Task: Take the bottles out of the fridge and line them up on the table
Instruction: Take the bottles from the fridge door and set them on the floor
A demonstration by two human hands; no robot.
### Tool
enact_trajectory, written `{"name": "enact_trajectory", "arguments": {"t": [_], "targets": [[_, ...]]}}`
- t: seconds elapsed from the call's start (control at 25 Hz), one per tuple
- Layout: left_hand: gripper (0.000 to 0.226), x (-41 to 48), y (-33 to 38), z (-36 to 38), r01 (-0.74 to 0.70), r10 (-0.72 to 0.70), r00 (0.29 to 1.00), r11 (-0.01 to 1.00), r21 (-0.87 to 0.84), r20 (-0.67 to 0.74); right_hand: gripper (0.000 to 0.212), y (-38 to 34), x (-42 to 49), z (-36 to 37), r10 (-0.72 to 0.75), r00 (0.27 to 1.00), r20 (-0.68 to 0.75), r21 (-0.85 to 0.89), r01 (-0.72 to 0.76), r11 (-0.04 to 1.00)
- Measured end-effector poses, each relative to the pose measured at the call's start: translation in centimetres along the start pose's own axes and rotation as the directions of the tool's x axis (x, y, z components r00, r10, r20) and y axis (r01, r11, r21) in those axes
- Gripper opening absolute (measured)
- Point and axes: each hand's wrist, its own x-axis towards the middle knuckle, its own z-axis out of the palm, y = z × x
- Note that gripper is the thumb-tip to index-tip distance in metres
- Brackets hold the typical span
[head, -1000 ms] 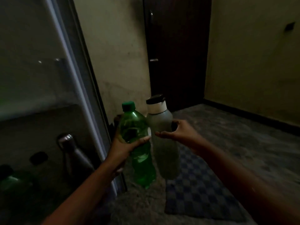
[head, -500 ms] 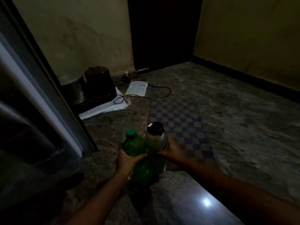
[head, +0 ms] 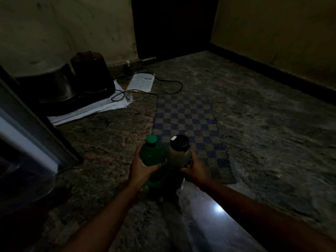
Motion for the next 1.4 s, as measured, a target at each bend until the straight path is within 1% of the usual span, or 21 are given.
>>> {"name": "enact_trajectory", "arguments": {"t": [0.12, 0.2, 0.32, 0.36, 0.44, 0.48, 0.56, 0.6, 0.64, 0.72, 0.76, 0.88, 0.96, 1.04, 1.16, 1.24, 1.28, 1.36, 1.4], "targets": [[0.109, 2.9, 0.0, 0.8, -0.007, 0.007, 1.0, 1.0, -0.007, 0.009, 0.066, 0.0, 2.2, -0.2, -0.017, 0.998, -0.058, 0.02, 0.018, 1.0], [0.111, 4.0, 0.3, 1.0, 0.004, -0.004, 0.999, 1.0, 0.001, 0.034, 0.068, -0.1, 3.1, -0.1, -0.012, 0.998, -0.067, 0.063, 0.017, 0.998], [0.101, 4.8, 0.7, 1.2, 0.041, -0.04, 0.997, 0.999, -0.005, 0.073, 0.069, 0.6, 3.6, 0.4, 0.001, 0.997, -0.082, 0.095, 0.006, 0.995], [0.105, 4.8, 0.6, 1.2, 0.05, -0.05, 0.996, 0.999, -0.001, 0.073, 0.068, 0.9, 3.6, 0.6, 0.005, 0.997, -0.083, 0.089, 0.003, 0.996], [0.123, 4.8, 0.1, 1.4, 0.081, -0.077, 0.994, 0.996, -0.037, 0.079, 0.066, 0.7, 3.2, 0.8, 0.019, 0.996, -0.082, 0.087, -0.012, 0.996], [0.119, 4.8, -0.1, 1.5, 0.119, -0.114, 0.991, 0.991, -0.058, 0.074, 0.069, 0.4, 3.0, 0.7, 0.026, 0.997, -0.078, 0.089, -0.019, 0.996], [0.1, 4.0, -0.5, 1.5, 0.17, -0.166, 0.985, 0.983, -0.075, 0.057, 0.078, -0.1, 2.5, 0.9, 0.032, 0.996, -0.079, 0.093, -0.025, 0.995], [0.096, 3.2, -0.6, 1.4, 0.182, -0.178, 0.983, 0.98, -0.085, 0.046, 0.082, -0.2, 2.0, 1.0, 0.035, 0.995, -0.09, 0.107, -0.026, 0.994], [0.094, 2.5, -0.7, 1.4, 0.199, -0.196, 0.98, 0.975, -0.097, 0.038, 0.084, -0.1, 1.2, 1.2, 0.068, 0.992, -0.104, 0.129, -0.054, 0.99], [0.087, 0.9, -0.5, 1.2, 0.253, -0.251, 0.968, 0.962, -0.108, 0.029, 0.076, 0.3, -0.2, 1.4, 0.132, 0.986, -0.101, 0.184, -0.112, 0.976], [0.081, 0.0, -0.5, 1.0, 0.284, -0.285, 0.958, 0.949, -0.14, 0.017, 0.072, 0.3, -1.2, 1.6, 0.163, 0.983, -0.084, 0.198, -0.144, 0.97], [0.053, -3.2, 0.2, 0.9, 0.337, -0.35, 0.936, 0.911, -0.239, -0.014, 0.063, -0.6, -4.5, 2.1, 0.262, 0.965, -0.013, 0.183, -0.255, 0.949], [0.036, -5.8, 0.8, 0.2, 0.308, -0.333, 0.943, 0.894, -0.325, -0.022, 0.055, -2.0, -6.5, 2.5, 0.286, 0.958, 0.037, 0.141, -0.288, 0.947], [0.024, -7.8, 1.8, -1.3, 0.243, -0.295, 0.952, 0.889, -0.387, -0.078, 0.046, -4.5, -8.0, 2.9, 0.236, 0.967, 0.095, 0.12, -0.246, 0.962], [0.02, -10.4, 4.9, -5.8, 0.085, -0.192, 0.958, 0.899, -0.429, -0.213, 0.037, -10.5, -9.5, 4.3, 0.059, 0.975, 0.214, 0.157, -0.094, 0.983], [0.022, -12.2, 7.7, -9.8, -0.035, -0.097, 0.953, 0.905, -0.424, -0.286, 0.036, -15.1, -10.6, 5.7, -0.082, 0.946, 0.314, 0.189, 0.023, 0.982], [0.024, -13.3, 9.1, -12.1, -0.099, -0.049, 0.941, 0.906, -0.411, -0.335, 0.038, -17.4, -11.2, 6.6, -0.149, 0.918, 0.367, 0.2, 0.079, 0.977], [0.028, -15.1, 11.5, -16.2, -0.213, 0.035, 0.9, 0.905, -0.368, -0.434, 0.04, -21.6, -12.5, 8.0, -0.243, 0.86, 0.449, 0.229, 0.152, 0.961], [0.029, -16.0, 12.5, -18.4, -0.265, 0.071, 0.865, 0.905, -0.333, -0.496, 0.042, -23.6, -13.0, 8.9, -0.281, 0.834, 0.476, 0.257, 0.174, 0.951]]}}
